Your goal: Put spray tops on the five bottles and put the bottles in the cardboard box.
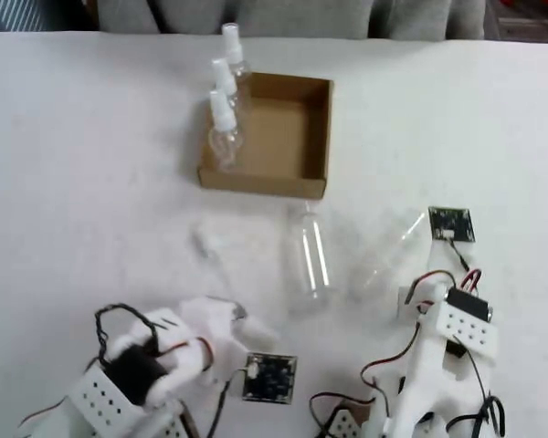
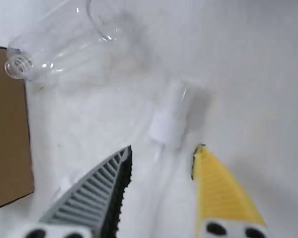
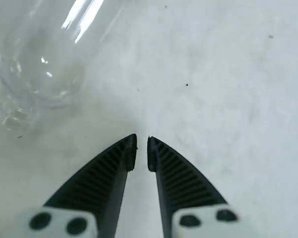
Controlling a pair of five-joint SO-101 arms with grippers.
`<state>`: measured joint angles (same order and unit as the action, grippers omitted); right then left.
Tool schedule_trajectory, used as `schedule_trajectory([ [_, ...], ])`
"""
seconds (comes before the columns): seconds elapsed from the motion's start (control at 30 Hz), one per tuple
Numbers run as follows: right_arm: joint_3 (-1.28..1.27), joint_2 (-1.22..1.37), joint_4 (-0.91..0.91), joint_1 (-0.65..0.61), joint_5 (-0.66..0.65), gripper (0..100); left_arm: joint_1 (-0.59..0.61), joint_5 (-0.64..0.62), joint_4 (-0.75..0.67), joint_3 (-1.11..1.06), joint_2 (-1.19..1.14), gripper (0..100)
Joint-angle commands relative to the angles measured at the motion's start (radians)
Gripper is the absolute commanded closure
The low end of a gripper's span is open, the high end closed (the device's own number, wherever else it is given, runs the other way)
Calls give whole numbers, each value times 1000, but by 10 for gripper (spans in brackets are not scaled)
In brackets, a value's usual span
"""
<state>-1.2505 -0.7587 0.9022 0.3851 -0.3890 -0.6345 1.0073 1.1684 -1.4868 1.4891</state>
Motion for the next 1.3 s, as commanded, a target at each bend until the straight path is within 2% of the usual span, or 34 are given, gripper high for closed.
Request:
schedule_trajectory([
  [0.0, 9, -21, -16, 1, -6, 981, -59, 12, -29, 8, 7, 797],
  [0.23, 8, -21, -38, -13, -6, 981, -74, 14, -69, 35, -77, 797],
  [0.5, 8, -21, -38, -25, -14, 981, -67, 46, -235, 123, -490, 797],
  [0.77, 8, -19, -50, -27, -15, 981, 21, 55, -417, 222, -817, 797],
  [0.93, 6, -19, -50, -50, -15, 981, 27, 49, -417, 307, -951, 797],
  [1.13, 6, -19, -50, -51, -15, 981, 22, 48, -420, 315, -972, 809],
  [1.27, 6, -19, -50, -51, -15, 981, 18, 48, -419, 315, -972, 917],
])
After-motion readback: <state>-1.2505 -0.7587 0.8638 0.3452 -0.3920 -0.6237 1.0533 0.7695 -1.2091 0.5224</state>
